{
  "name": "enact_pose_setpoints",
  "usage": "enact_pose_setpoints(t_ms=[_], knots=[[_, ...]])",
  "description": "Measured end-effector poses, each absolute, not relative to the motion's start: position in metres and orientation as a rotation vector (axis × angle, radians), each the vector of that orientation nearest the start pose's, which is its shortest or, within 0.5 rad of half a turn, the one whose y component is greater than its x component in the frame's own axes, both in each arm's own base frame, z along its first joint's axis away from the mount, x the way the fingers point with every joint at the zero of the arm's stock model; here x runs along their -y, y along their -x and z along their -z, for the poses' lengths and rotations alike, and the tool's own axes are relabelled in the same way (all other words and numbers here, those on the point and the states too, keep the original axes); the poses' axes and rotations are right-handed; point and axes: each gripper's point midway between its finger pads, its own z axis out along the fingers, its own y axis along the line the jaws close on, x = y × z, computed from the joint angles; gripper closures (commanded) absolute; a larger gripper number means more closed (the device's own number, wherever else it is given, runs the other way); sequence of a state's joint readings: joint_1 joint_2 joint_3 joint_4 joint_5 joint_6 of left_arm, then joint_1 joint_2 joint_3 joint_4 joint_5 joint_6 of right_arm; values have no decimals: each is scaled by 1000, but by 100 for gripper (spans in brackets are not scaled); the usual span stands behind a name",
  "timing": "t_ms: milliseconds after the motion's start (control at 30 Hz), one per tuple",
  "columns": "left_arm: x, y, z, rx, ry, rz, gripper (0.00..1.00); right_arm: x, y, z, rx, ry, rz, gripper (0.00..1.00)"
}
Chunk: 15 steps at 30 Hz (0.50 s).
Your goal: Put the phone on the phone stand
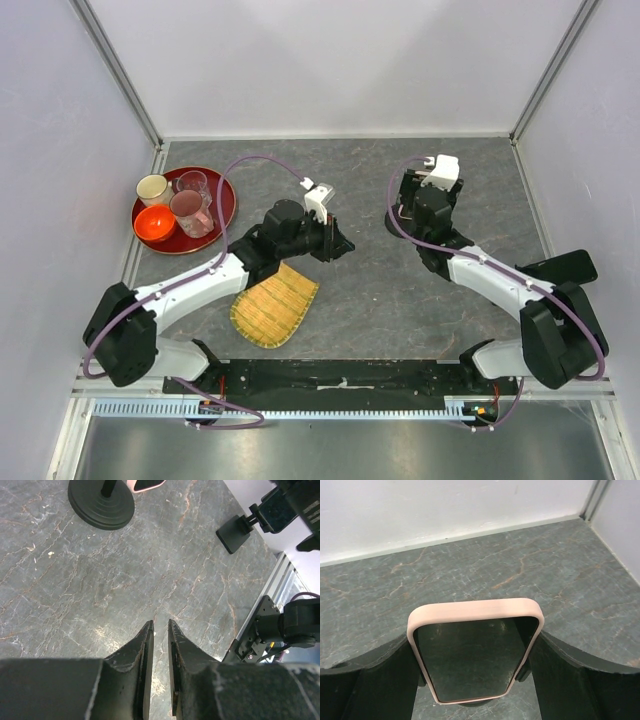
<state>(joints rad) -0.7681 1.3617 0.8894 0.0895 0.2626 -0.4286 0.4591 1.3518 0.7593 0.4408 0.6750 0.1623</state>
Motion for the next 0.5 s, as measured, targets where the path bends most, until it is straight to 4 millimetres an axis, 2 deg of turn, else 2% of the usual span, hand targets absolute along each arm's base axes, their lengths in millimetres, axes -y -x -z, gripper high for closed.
enact_pose_setpoints(t_ms=[233, 500], knots=[[328, -250, -212, -1957, -528, 1037, 75, -84, -405, -212, -1679, -285, 285, 100], [311, -237, -244, -1879, -503, 1040, 75, -56, -387, -218, -1671, -447, 451, 100]])
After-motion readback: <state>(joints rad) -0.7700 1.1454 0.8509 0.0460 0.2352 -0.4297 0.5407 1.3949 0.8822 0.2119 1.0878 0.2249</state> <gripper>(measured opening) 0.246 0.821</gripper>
